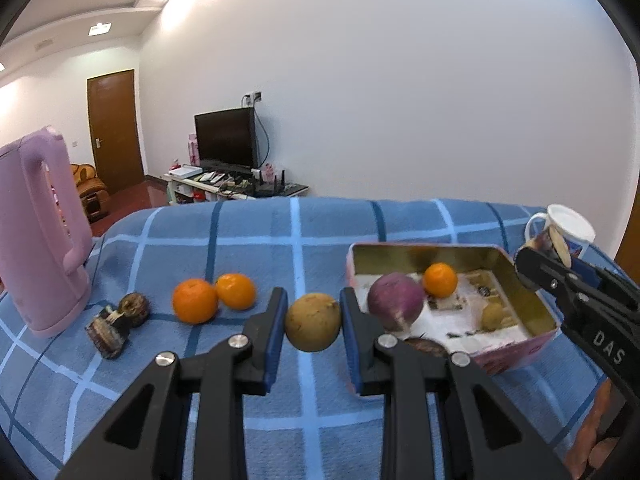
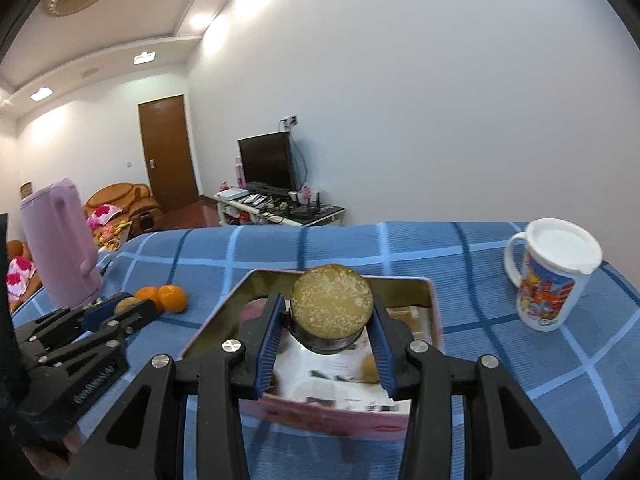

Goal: Organize fruits
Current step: 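Carry the cake with the right tool while the left tool carries the yellow fruit over the tin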

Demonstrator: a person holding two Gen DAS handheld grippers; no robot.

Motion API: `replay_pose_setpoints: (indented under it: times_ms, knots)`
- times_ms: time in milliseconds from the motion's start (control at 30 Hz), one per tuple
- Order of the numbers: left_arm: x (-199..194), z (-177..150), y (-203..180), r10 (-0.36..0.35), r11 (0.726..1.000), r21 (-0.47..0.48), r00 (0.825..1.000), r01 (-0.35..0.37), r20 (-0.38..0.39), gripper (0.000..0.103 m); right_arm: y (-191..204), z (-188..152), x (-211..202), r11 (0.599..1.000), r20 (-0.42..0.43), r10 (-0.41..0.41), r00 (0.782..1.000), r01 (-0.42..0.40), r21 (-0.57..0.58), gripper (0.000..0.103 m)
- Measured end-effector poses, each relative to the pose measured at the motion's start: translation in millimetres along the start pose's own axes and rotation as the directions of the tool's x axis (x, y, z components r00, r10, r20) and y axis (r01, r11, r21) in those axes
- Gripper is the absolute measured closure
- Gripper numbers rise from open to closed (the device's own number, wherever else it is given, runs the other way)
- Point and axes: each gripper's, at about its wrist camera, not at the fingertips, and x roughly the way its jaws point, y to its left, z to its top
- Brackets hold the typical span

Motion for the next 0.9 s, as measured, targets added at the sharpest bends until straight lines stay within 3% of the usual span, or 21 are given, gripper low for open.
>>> replay_pose_setpoints:
  times_ms: [500, 700, 900]
  knots:
    - [21.8, 11.1, -64.0, -0.101, 0.993, 0.056, 0.995, 0.102, -0.013, 0.075, -65.3, 6.4, 15.2, 0.988, -0.033, -0.136, 0.99, 0.138, 0.068, 0.06]
    - [37.0, 9.9, -87.8, -0.123, 0.988, 0.084, 0.992, 0.126, -0.042, 0.075, -73.7, 3.0, 31.7, 0.99, -0.101, -0.108, 0.989, 0.116, 0.083, 0.06]
    - [52.0, 7.1, -98.6, -0.108, 0.989, 0.096, 0.992, 0.114, -0.069, 0.075, -59.0, 1.1, 54.6, 0.995, -0.141, -0.095, 0.985, 0.098, 0.013, 0.06]
